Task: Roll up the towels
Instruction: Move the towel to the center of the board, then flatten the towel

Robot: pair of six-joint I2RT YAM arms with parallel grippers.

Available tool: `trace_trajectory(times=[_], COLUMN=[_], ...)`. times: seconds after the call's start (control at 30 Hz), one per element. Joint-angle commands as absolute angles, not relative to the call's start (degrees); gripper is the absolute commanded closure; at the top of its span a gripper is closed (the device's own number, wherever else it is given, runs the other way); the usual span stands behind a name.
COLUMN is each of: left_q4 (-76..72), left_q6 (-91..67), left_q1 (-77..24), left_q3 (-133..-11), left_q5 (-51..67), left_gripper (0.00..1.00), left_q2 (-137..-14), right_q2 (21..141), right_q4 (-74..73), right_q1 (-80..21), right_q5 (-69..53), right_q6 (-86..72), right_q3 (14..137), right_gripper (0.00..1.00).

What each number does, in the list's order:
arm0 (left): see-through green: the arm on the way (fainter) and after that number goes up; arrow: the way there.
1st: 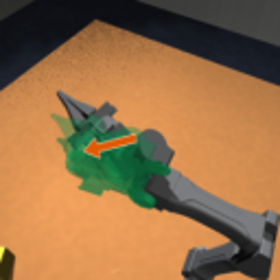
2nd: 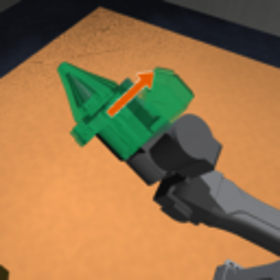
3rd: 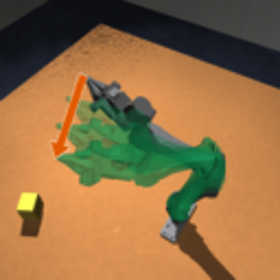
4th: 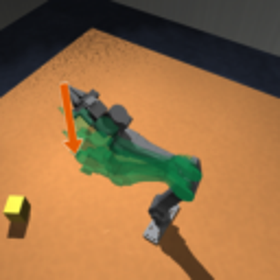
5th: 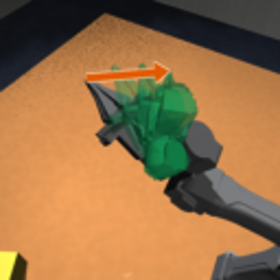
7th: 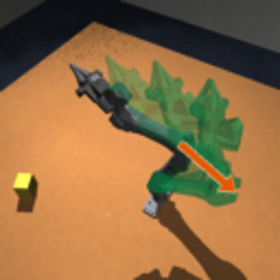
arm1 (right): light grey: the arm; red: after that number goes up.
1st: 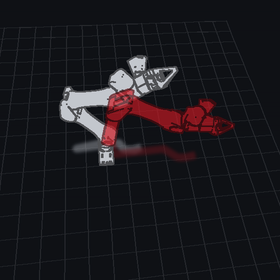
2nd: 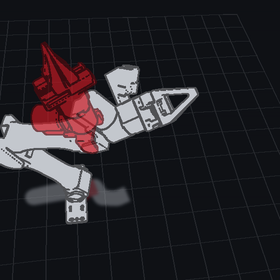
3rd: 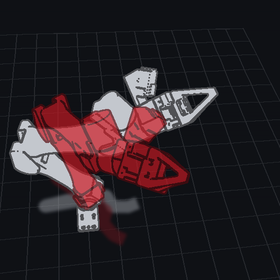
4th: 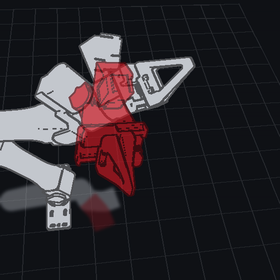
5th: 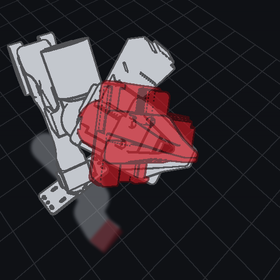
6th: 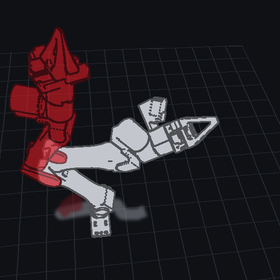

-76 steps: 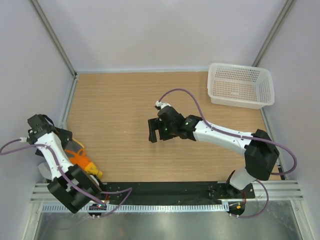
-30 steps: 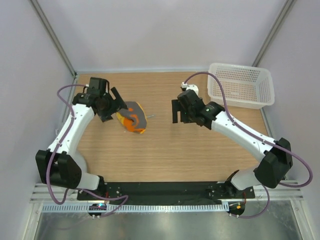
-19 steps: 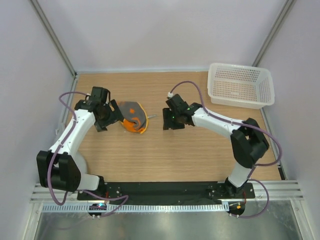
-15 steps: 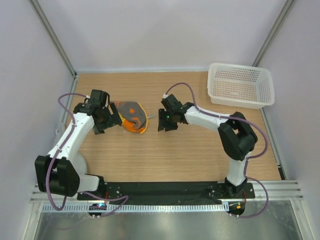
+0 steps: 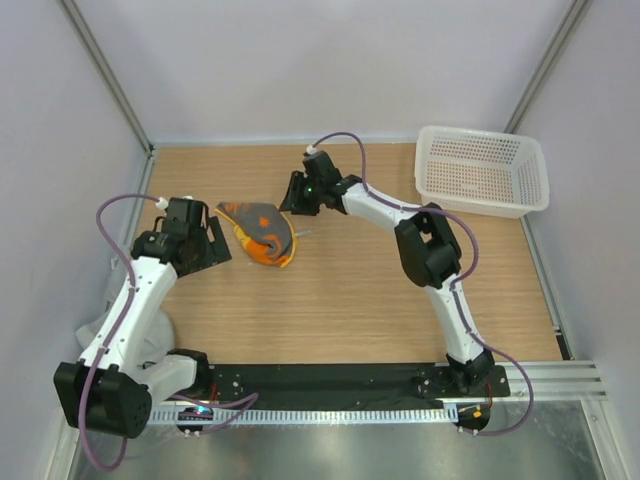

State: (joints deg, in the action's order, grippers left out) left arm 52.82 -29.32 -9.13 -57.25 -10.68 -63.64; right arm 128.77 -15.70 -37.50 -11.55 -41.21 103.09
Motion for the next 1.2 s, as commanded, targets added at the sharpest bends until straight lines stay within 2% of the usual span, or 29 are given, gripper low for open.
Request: trace_trajectory(times=[0.0, 0.17, 0.37, 0.47, 0.57, 0.6, 0.67, 0.7, 0.73, 1.0, 1.17], left_q4=[50.18, 50.71, 50.63, 50.54, 50.45, 50.54, 50.63, 50.63, 50.80, 50.89, 51.24], left_q6=[-28.30, -28.21, -28.21, -28.30, -28.39, -28.39, -28.48, -28.48, -28.48, -28.48, -28.56], left_q1=[-8.88, -8.96, -8.88, -8.96, -8.88, -8.96, -8.96, -8.96, -8.96, -9.58, -10.89], left_q3=[-56.95, -57.30, -57.39, -57.22, -57.22, -57.22, -57.30, -57.30, -57.30, -57.39, -57.48], left_q5=[-11.78, -11.87, -11.43, -11.78, -11.78, -11.86, -11.78, -11.78, -11.78, -12.48, -13.27], left_gripper=[0.12, 0.12, 0.13, 0.13, 0.13, 0.13, 0.13, 0.13, 0.13, 0.14, 0.13], left_q2=[-62.40, -64.25, -64.69, -64.51, -64.69, -64.77, -65.13, -65.21, -65.39, -65.39, -65.13], right_q2=[136.28, 144.04, 147.39, 147.57, 147.22, 147.04, 146.52, 145.82, 145.38, 134.05, 116.31], right_q4=[-17.48, -21.00, -20.74, -20.30, -20.21, -20.04, -19.60, -19.43, -19.16, -20.30, -25.03], right_q1=[-37.09, -37.18, -37.18, -37.35, -37.53, -37.53, -37.53, -37.53, -37.53, -37.35, -37.18], right_q5=[-13.54, -11.61, -11.34, -11.43, -11.08, -11.07, -11.42, -11.51, -11.77, -10.64, -4.06], right_q6=[-42.98, -42.98, -43.94, -44.03, -43.95, -43.95, -44.03, -43.95, -43.95, -41.58, -38.50], right_q3=[114.93, 126.72, 129.46, 129.29, 129.11, 129.02, 128.76, 128.67, 128.50, 125.69, 115.79], right_gripper=[0.53, 0.53, 0.52, 0.57, 0.70, 0.79, 0.88, 0.95, 0.98, 0.99, 0.99])
